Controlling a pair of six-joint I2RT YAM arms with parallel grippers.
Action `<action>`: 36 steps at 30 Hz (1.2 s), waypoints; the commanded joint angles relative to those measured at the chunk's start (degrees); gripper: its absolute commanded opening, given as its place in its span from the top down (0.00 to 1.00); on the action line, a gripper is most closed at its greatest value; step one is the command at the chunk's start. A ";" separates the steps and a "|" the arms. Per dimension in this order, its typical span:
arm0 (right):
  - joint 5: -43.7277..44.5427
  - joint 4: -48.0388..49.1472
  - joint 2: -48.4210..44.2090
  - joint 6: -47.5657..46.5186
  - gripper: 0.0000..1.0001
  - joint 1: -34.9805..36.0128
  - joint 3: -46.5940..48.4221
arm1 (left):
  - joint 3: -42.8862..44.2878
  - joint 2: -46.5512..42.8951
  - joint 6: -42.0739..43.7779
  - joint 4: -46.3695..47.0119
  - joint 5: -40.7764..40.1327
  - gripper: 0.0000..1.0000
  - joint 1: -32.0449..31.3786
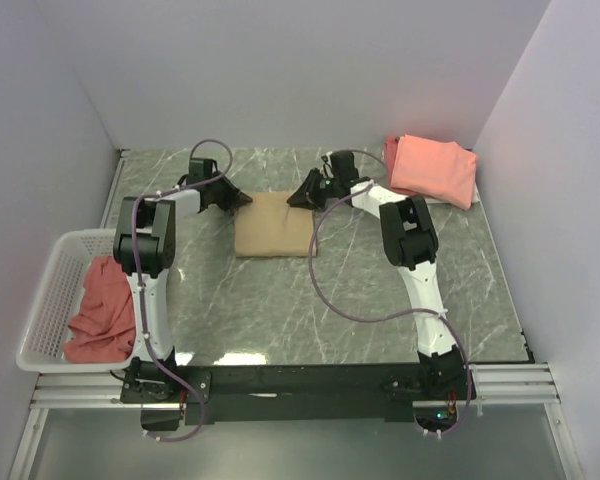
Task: Fold and stack the t-shirts
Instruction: Fold the tshirt
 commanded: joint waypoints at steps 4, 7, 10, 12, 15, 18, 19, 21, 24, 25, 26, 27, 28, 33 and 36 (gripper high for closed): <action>-5.97 10.64 2.77 11.99 0.72 -5.15 3.27 | 3.31 3.18 -2.16 3.33 2.03 1.00 3.71; -7.81 13.70 3.47 15.06 0.72 -6.56 1.61 | 2.79 3.53 -3.04 4.99 3.44 1.00 4.24; -9.22 18.10 2.77 18.32 0.71 -7.53 -0.94 | 2.96 3.10 -2.87 5.79 4.85 0.99 4.85; -9.23 17.51 1.29 16.66 0.71 -7.79 -0.95 | 4.36 2.83 -2.52 6.14 6.25 0.99 5.12; -7.48 11.80 -1.35 11.48 0.68 -7.80 0.28 | 6.65 1.78 -1.73 6.23 8.89 0.91 5.38; -5.46 6.27 -4.51 7.09 0.57 -8.06 -0.42 | 8.75 -0.42 0.29 3.78 8.63 0.71 5.38; -4.58 4.60 -5.13 5.68 0.55 -8.06 -0.60 | 9.28 -1.20 0.65 2.55 7.85 0.66 5.29; -1.24 -1.09 -6.89 1.11 0.51 -8.06 -0.60 | 9.99 -3.31 1.26 0.35 6.35 0.61 5.12; 3.05 -5.16 -9.26 -3.02 0.48 -7.36 -2.18 | 12.36 -5.34 4.42 -10.51 0.82 0.61 3.28; 3.94 -5.44 -10.49 -4.25 0.46 -7.18 -3.49 | 11.76 -6.82 4.60 -12.39 -2.93 0.62 1.79; 5.00 -5.35 -11.11 -4.87 0.46 -7.01 -4.28 | 10.88 -7.62 4.60 -14.06 -4.19 0.62 0.91; 7.27 -6.22 -11.73 -5.58 0.43 -6.31 -4.81 | 9.74 -8.59 4.78 -15.03 -5.16 0.65 0.03; 8.69 -6.84 -12.17 -6.37 0.41 -5.87 -5.43 | 8.60 -9.38 4.78 -16.17 -6.91 0.66 -1.02; 14.67 -10.35 -13.32 -10.76 0.40 -2.97 -5.70 | 3.67 -13.43 5.57 -19.26 -15.52 0.68 -9.55; 16.26 -11.24 -12.87 -11.64 0.40 -1.03 -5.00 | 2.09 -13.69 4.78 -20.67 -18.17 0.70 -13.07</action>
